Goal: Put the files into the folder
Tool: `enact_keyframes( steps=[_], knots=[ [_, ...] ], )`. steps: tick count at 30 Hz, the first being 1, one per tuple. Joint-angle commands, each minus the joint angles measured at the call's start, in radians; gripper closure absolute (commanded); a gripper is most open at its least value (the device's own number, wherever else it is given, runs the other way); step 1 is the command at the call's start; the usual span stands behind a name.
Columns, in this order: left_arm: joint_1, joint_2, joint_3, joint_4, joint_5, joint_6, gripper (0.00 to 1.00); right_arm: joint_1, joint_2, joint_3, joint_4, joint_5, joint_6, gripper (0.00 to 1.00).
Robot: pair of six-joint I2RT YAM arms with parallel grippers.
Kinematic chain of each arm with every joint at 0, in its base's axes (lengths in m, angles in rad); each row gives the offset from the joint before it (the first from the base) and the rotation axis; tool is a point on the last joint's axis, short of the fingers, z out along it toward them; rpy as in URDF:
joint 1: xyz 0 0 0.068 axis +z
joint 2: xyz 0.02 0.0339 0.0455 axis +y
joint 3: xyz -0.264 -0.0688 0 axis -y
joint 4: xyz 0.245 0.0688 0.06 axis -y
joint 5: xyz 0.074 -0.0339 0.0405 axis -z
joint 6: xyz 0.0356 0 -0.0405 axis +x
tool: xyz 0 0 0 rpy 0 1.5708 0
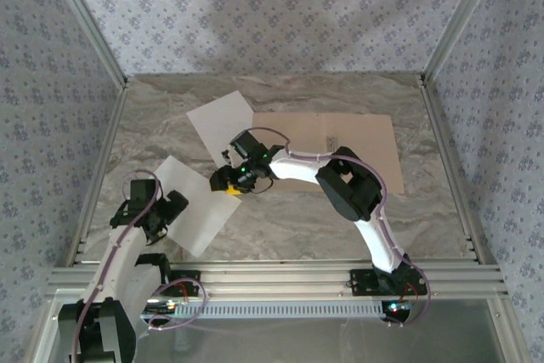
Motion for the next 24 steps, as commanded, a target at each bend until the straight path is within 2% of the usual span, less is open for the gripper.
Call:
enact_keyframes(
  steps=[1, 9, 16, 24],
  knots=[
    [0.008, -0.008, -0.002, 0.041, 0.05, 0.028, 0.03, 0.013, 0.014, -0.001, -0.013, 0.006, -0.011, 0.36],
    [0.019, 0.016, -0.001, 0.056, 0.071, 0.036, 0.03, 0.024, 0.009, -0.029, -0.024, 0.018, -0.012, 0.36],
    [0.018, 0.054, 0.028, -0.021, -0.017, 0.017, 0.03, 0.033, 0.003, -0.046, -0.039, 0.046, -0.017, 0.36],
    [0.018, 0.066, 0.007, 0.011, -0.005, -0.011, 0.02, 0.032, 0.003, -0.055, -0.04, 0.049, -0.013, 0.36]
  ],
)
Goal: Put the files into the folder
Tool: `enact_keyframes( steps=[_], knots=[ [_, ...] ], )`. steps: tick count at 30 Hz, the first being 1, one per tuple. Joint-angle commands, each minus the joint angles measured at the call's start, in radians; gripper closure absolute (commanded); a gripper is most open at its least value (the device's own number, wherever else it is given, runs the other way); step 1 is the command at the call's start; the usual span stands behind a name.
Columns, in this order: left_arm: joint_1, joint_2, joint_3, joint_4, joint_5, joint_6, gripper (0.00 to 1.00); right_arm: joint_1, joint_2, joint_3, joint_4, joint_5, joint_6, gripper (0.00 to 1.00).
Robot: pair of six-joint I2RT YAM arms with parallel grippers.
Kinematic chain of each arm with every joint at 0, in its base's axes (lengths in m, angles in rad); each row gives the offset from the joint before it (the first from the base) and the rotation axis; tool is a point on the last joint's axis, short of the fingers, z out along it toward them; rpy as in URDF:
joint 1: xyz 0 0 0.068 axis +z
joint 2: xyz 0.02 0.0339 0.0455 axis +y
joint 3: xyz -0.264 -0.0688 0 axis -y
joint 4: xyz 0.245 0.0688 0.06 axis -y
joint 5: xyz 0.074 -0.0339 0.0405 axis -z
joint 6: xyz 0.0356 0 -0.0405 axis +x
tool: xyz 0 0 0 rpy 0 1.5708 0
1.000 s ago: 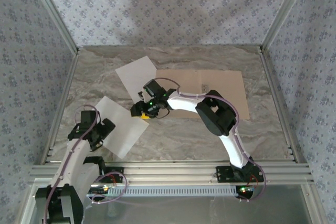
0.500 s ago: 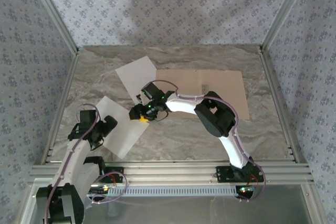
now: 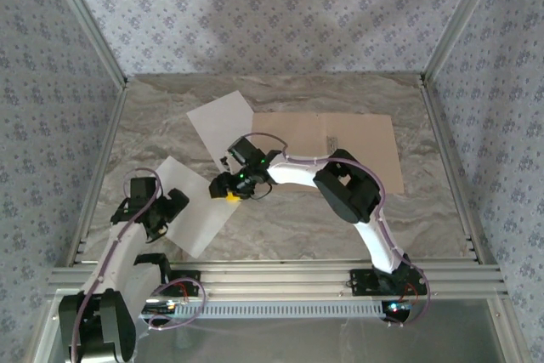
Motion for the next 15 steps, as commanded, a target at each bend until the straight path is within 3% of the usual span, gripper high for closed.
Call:
enact_keyframes(
  steps=[1, 5, 15],
  knots=[
    [0.006, 0.015, -0.001, -0.018, -0.011, -0.015, 0.02, 0.005, 0.004, -0.029, -0.036, 0.028, -0.011, 0.36],
    [0.006, 0.035, -0.02, 0.058, 0.075, -0.018, 0.02, 0.005, 0.001, -0.044, -0.022, 0.015, -0.001, 0.36],
    [0.005, 0.111, 0.015, 0.128, 0.152, 0.038, 0.01, 0.001, -0.035, -0.104, 0.01, 0.006, 0.026, 0.36]
  ],
)
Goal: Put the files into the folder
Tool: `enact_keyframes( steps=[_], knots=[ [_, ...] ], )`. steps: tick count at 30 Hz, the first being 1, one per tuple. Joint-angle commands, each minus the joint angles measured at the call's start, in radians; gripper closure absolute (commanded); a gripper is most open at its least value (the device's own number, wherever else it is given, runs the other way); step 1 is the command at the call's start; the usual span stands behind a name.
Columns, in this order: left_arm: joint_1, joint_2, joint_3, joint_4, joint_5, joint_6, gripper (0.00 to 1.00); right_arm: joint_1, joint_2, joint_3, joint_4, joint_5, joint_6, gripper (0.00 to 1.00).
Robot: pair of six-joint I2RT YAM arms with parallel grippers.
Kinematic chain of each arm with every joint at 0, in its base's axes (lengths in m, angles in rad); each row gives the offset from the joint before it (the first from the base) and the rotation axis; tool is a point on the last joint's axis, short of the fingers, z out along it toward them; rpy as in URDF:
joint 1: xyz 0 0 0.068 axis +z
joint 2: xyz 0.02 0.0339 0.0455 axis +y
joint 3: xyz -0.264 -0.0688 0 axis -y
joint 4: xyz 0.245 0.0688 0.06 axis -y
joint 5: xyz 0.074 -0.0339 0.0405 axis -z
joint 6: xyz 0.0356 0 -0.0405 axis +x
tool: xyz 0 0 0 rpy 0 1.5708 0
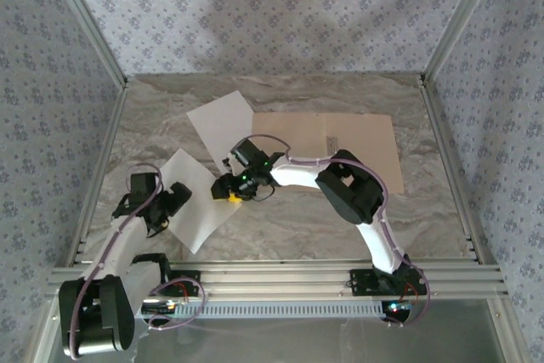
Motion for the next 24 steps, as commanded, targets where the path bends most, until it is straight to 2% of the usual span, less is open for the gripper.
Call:
enact_keyframes(
  steps=[1, 7, 14, 24],
  knots=[
    [0.003, 0.028, 0.01, 0.001, 0.072, 0.029, 0.01, -0.001, -0.007, -0.042, -0.045, 0.014, 0.019, 0.36],
    [0.004, 0.055, 0.023, 0.031, 0.118, 0.052, 0.01, -0.008, -0.035, -0.08, 0.005, 0.004, 0.046, 0.36],
    [0.004, 0.048, 0.003, 0.063, 0.151, 0.045, 0.02, -0.018, -0.072, -0.146, 0.147, -0.035, 0.115, 0.27],
    [0.003, 0.01, -0.032, 0.119, 0.195, 0.019, 0.04, -0.015, -0.046, -0.166, 0.308, -0.081, 0.212, 0.19]
  ],
)
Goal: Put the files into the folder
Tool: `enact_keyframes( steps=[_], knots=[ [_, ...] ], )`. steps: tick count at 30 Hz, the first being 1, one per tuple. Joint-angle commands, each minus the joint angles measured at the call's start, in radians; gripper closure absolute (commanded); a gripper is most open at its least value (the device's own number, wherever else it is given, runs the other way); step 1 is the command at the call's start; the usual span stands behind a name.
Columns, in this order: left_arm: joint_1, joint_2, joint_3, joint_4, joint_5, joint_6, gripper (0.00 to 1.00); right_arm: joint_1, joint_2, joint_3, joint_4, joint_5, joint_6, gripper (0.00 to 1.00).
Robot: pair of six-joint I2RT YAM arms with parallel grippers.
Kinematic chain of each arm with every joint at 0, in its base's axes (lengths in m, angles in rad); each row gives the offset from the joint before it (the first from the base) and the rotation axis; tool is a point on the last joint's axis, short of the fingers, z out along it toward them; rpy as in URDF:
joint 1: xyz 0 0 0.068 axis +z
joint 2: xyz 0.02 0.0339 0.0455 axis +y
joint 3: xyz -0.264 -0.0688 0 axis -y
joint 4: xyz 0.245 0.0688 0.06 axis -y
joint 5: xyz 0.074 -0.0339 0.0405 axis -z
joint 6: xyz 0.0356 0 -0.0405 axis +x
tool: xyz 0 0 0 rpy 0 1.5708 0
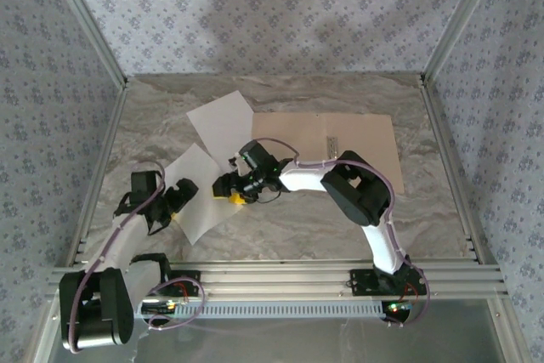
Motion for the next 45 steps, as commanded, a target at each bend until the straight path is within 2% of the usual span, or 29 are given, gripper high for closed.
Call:
enact_keyframes(
  steps=[1, 5, 17, 38, 45],
  knots=[
    [0.004, -0.015, -0.013, 0.012, 0.031, -0.012, 0.04, 0.001, 0.014, -0.011, 0.056, -0.019, 0.042, 0.18],
    [0.004, -0.021, -0.018, 0.02, 0.035, -0.016, 0.04, 0.003, 0.021, -0.01, 0.075, -0.021, 0.058, 0.11],
    [0.004, -0.042, -0.04, 0.055, 0.06, -0.04, 0.06, 0.023, 0.052, 0.022, 0.09, -0.02, 0.09, 0.1],
    [0.004, -0.072, -0.056, 0.07, 0.081, -0.064, 0.13, 0.044, 0.106, 0.06, 0.168, -0.018, 0.182, 0.24],
    [0.004, -0.071, -0.07, 0.092, 0.09, -0.081, 0.14, 0.043, 0.115, 0.063, 0.198, -0.028, 0.202, 0.24]
  ],
)
